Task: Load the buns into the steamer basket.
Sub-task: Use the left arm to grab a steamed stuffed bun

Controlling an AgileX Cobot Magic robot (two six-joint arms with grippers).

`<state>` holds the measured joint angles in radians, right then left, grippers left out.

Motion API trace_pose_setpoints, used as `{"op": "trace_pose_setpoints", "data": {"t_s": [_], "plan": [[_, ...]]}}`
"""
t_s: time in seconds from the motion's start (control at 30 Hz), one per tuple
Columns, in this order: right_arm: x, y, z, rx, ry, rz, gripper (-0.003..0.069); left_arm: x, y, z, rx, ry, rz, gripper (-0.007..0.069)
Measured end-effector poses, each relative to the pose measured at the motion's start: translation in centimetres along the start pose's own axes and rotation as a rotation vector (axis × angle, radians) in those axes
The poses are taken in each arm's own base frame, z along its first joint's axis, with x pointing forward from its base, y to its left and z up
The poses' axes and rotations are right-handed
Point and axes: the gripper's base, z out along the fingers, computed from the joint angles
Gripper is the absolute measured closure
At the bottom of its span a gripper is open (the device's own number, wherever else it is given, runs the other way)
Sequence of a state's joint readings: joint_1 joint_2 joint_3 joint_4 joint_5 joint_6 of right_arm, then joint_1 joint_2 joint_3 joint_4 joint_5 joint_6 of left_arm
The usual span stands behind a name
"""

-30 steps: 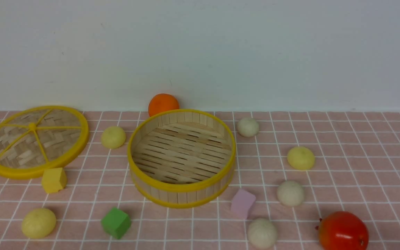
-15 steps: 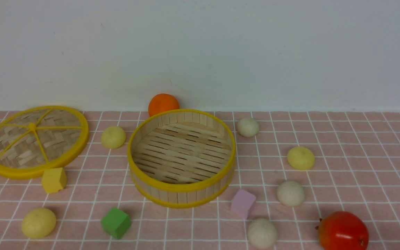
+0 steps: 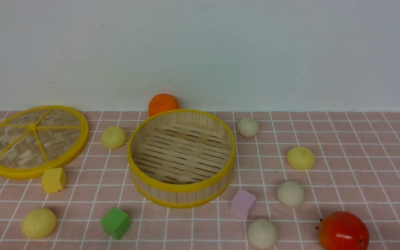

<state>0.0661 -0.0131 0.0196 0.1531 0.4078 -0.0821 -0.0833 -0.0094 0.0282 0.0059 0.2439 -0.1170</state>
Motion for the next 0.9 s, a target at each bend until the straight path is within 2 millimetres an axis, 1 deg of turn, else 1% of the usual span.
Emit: {"op": "trace_pose_setpoints", "data": {"t_s": [0.07, 0.13, 0.23, 0.33, 0.4, 0.43, 0.47, 0.5, 0.53, 0.57, 0.6, 0.63, 0.7, 0.8, 0.83, 0.87, 0.9], "plan": [[0.0, 0.0, 0.0, 0.000, 0.000, 0.000, 0.0418, -0.4, -0.1, 0.0, 0.010, -0.050, -0.017, 0.0384], [0.0, 0.0, 0.0, 0.000, 0.000, 0.000, 0.0418, -1.0, -0.2, 0.0, 0.026, -0.117, -0.072, 0.0384], [0.0, 0.0, 0.0, 0.000, 0.000, 0.000, 0.0418, -2.0, -0.3, -0.2, 0.052, -0.225, -0.203, 0.0384], [0.0, 0.0, 0.0, 0.000, 0.000, 0.000, 0.0418, -3.4, -0.1, -0.7, 0.074, -0.378, -0.343, 0.0384], [0.0, 0.0, 0.0, 0.000, 0.000, 0.000, 0.0418, -3.9, 0.0, -0.9, 0.082, -0.407, -0.388, 0.0384], [0.0, 0.0, 0.0, 0.000, 0.000, 0.000, 0.0418, -5.0, -0.1, -1.3, 0.097, -0.436, -0.430, 0.0384], [0.0, 0.0, 0.0, 0.000, 0.000, 0.000, 0.0418, -5.4, -0.2, -1.5, 0.102, -0.443, -0.438, 0.0384], [0.0, 0.0, 0.0, 0.000, 0.000, 0.000, 0.0418, -6.2, -0.3, -1.8, 0.112, -0.461, -0.449, 0.0384], [0.0, 0.0, 0.0, 0.000, 0.000, 0.000, 0.0418, -7.9, -0.5, -2.4, 0.129, -0.476, -0.464, 0.0384], [0.0, 0.0, 0.0, 0.000, 0.000, 0.000, 0.0418, -9.8, -0.9, -2.7, 0.142, -0.463, -0.477, 0.0384], [0.0, 0.0, 0.0, 0.000, 0.000, 0.000, 0.0418, -10.0, -0.9, -2.7, 0.143, -0.453, -0.477, 0.0384], [0.0, 0.0, 0.0, 0.000, 0.000, 0.000, 0.0418, -11.6, -1.2, -2.5, 0.147, -0.420, -0.485, 0.0384], [0.0, 0.0, 0.0, 0.000, 0.000, 0.000, 0.0418, -13.2, -1.6, -2.0, 0.147, -0.362, -0.490, 0.0384], [0.0, 0.0, 0.0, 0.000, 0.000, 0.000, 0.0418, -15.1, -2.1, 0.2, 0.129, -0.198, -0.496, 0.0384], [0.0, 0.0, 0.0, 0.000, 0.000, 0.000, 0.0418, -15.4, -2.3, 1.2, 0.116, -0.138, -0.491, 0.0384], [0.0, 0.0, 0.0, 0.000, 0.000, 0.000, 0.0418, -15.5, -2.3, 1.4, 0.114, -0.128, -0.489, 0.0384], [0.0, 0.0, 0.0, 0.000, 0.000, 0.000, 0.0418, -15.8, -2.4, 2.7, 0.094, -0.061, -0.451, 0.0386]]}}
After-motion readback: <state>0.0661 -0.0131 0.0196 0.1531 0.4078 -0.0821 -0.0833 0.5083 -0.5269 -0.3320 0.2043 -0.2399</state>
